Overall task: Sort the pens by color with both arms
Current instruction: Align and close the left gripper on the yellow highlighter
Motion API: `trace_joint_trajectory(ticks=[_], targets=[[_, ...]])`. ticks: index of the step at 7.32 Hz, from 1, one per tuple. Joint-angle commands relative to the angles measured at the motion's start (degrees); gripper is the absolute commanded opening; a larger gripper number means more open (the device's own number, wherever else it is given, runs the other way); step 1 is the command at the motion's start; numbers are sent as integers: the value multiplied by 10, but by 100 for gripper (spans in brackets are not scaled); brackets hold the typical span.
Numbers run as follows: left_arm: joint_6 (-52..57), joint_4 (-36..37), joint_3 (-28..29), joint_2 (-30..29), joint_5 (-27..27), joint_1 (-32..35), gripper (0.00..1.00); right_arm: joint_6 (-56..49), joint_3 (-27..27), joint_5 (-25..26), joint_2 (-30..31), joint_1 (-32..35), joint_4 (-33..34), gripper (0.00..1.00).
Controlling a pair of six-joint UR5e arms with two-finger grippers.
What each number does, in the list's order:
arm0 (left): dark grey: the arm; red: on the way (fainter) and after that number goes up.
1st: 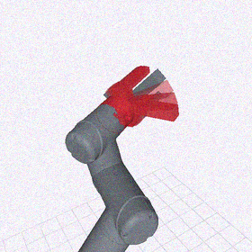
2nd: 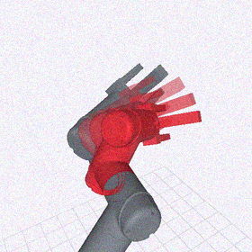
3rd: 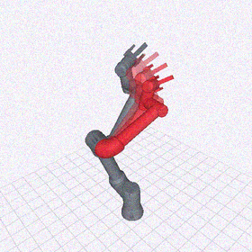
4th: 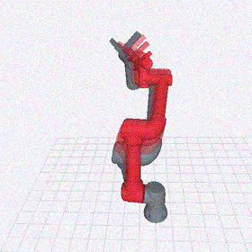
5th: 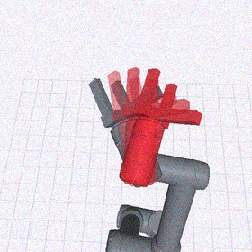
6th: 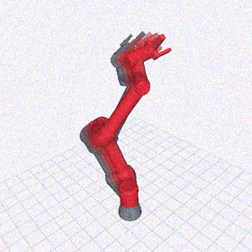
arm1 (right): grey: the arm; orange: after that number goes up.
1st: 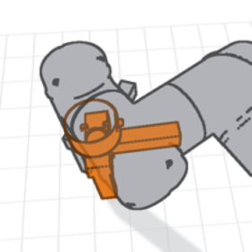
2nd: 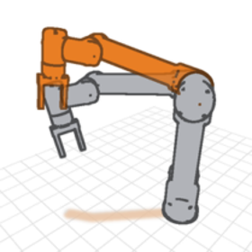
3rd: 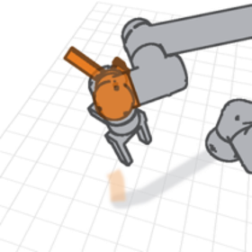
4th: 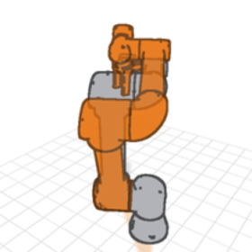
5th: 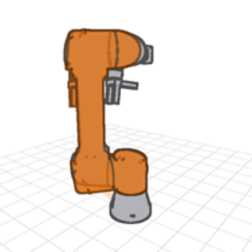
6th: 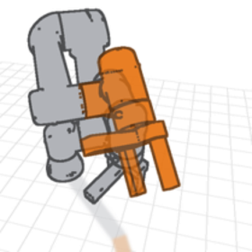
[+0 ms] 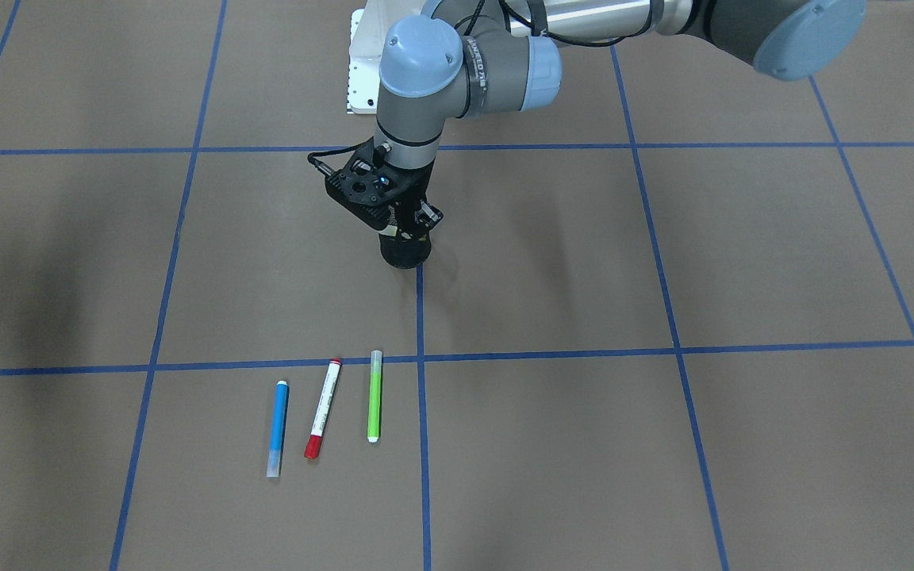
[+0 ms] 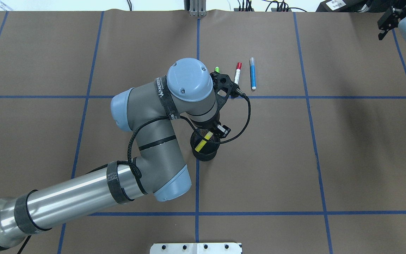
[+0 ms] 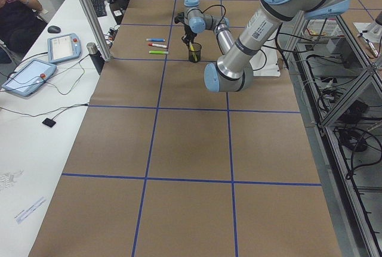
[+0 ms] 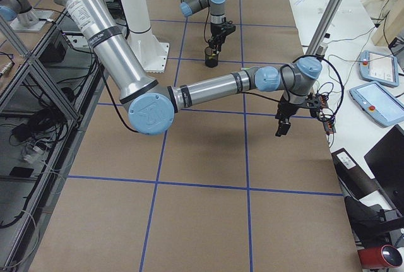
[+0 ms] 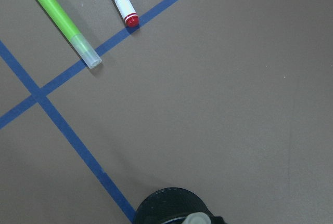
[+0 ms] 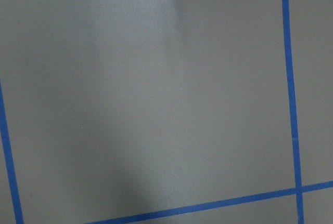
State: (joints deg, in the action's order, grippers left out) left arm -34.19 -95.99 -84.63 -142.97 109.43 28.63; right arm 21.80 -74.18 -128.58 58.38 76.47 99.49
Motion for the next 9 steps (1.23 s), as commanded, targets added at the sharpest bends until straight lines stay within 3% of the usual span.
trace_joint_trajectory(ticks=[1, 4, 6, 9], targets=[[-1, -1, -1, 1, 0, 0, 38, 0, 0, 0, 0, 0, 0, 98], [-1, 0, -1, 4, 0, 0, 29, 0, 0, 0, 1, 0, 0, 98], [-2, 0, -1, 4, 0, 0, 17, 0, 0, 0, 1, 0, 0, 98], [-5, 17, -29, 4, 1, 1, 14, 0, 0, 0, 1, 0, 0, 98]])
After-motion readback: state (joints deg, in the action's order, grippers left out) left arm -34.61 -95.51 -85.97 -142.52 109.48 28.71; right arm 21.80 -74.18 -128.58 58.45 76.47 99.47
